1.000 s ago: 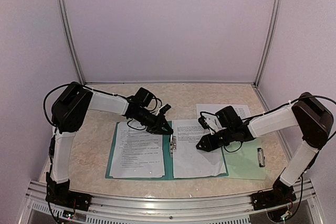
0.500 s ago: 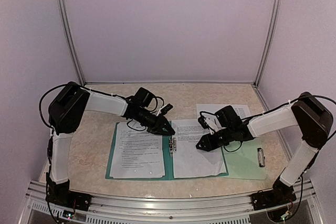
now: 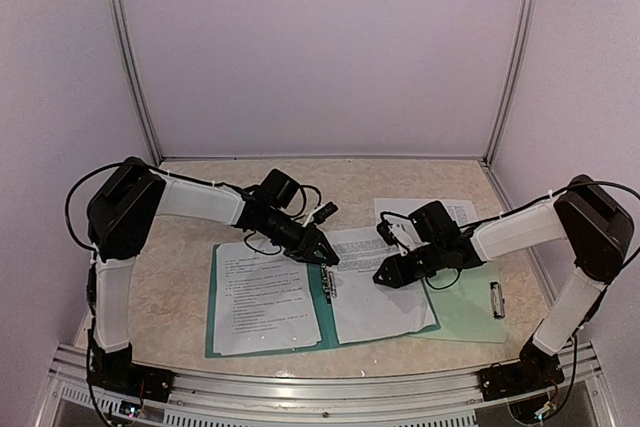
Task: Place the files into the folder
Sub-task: Close the spring clip on the folder.
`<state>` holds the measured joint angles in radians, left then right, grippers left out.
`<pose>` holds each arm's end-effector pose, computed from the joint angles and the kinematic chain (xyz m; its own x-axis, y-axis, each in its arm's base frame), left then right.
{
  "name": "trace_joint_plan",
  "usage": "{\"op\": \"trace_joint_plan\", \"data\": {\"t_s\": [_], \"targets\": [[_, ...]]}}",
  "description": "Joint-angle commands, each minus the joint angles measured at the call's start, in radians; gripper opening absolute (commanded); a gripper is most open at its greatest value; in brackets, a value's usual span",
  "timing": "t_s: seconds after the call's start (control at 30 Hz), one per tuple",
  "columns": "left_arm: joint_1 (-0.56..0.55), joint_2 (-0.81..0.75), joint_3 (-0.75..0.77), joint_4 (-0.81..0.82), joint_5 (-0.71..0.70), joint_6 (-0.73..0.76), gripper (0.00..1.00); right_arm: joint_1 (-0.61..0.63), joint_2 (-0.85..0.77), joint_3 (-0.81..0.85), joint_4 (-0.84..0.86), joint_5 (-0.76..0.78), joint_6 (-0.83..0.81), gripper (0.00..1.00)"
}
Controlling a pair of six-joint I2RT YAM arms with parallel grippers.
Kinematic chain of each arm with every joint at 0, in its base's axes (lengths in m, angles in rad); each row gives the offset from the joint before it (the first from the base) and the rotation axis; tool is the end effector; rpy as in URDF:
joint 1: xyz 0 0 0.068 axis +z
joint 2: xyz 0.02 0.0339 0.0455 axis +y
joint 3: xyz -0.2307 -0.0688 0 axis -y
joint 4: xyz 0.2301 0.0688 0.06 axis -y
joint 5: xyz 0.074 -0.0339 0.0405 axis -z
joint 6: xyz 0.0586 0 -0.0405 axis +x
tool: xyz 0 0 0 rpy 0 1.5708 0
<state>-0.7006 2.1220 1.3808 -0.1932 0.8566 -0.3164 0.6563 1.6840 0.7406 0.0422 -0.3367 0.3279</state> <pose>0.2909 -0.3032 0.1086 -0.8225 0.4270 -0.3757 0.5363 0.3621 -0.7625 0.2338 0.2045 0.0903 -0.8259 -0.2524 -0.5042 -0.4990 0.7436 0.4451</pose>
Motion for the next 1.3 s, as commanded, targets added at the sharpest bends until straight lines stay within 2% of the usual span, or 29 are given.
{"op": "trace_joint_plan", "data": {"t_s": [0.0, 0.53, 0.63, 0.97, 1.27], "targets": [[-0.025, -0.054, -0.013, -0.023, 0.002, 0.034, 0.26, 0.008, 0.04, -0.008, -0.087, 0.035, 0.006, 0.3], [-0.066, -0.096, -0.059, -0.035, -0.043, 0.046, 0.27, 0.008, 0.029, -0.003, -0.101, 0.041, 0.002, 0.3], [-0.067, -0.123, -0.07, -0.019, -0.058, 0.036, 0.31, 0.008, 0.017, 0.002, -0.107, 0.039, 0.0, 0.33], [-0.064, -0.181, -0.074, 0.04, -0.124, -0.031, 0.32, 0.012, -0.017, 0.048, -0.146, 0.037, -0.013, 0.47], [-0.032, -0.271, -0.181, 0.1, -0.175, -0.089, 0.35, 0.032, -0.096, 0.103, -0.181, 0.045, -0.012, 0.56]]}}
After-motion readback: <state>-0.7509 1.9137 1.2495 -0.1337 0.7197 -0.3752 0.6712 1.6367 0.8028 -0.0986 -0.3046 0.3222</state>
